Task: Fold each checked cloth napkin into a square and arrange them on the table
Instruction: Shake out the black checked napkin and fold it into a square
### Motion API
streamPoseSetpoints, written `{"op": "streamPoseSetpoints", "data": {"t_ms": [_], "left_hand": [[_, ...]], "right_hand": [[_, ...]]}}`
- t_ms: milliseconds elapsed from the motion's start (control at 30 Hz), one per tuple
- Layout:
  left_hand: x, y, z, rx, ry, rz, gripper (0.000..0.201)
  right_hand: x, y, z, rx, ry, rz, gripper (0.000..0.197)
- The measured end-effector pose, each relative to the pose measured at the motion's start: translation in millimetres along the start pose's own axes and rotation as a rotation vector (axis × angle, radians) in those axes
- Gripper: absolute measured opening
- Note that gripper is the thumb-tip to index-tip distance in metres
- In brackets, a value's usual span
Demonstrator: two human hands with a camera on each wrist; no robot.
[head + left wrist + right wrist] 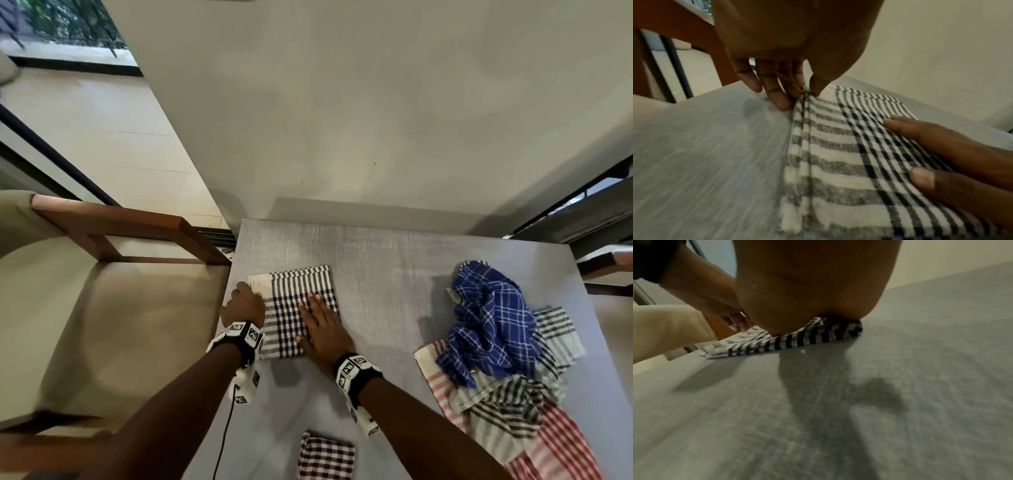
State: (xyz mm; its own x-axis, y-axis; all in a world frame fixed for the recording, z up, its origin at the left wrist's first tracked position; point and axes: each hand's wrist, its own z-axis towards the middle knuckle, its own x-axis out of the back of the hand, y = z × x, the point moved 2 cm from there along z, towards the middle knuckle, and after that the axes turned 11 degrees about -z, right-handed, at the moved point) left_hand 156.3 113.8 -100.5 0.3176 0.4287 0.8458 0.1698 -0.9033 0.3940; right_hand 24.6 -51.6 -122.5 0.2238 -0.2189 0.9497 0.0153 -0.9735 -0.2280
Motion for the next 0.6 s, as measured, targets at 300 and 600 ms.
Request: {"op": "streamPoseSetpoints", "data": {"t_ms": [300, 600], "left_hand": [[-16, 77, -30, -0.472, 0.09, 0.151, 0.052], [-71, 81, -38, -0.691, -0.082, 0.171, 0.056]], "right_hand": [[6, 59, -29, -0.128, 0.103, 0.078, 0.069], [12, 46, 35, -0.12, 0.148, 0.062, 0.064]]}}
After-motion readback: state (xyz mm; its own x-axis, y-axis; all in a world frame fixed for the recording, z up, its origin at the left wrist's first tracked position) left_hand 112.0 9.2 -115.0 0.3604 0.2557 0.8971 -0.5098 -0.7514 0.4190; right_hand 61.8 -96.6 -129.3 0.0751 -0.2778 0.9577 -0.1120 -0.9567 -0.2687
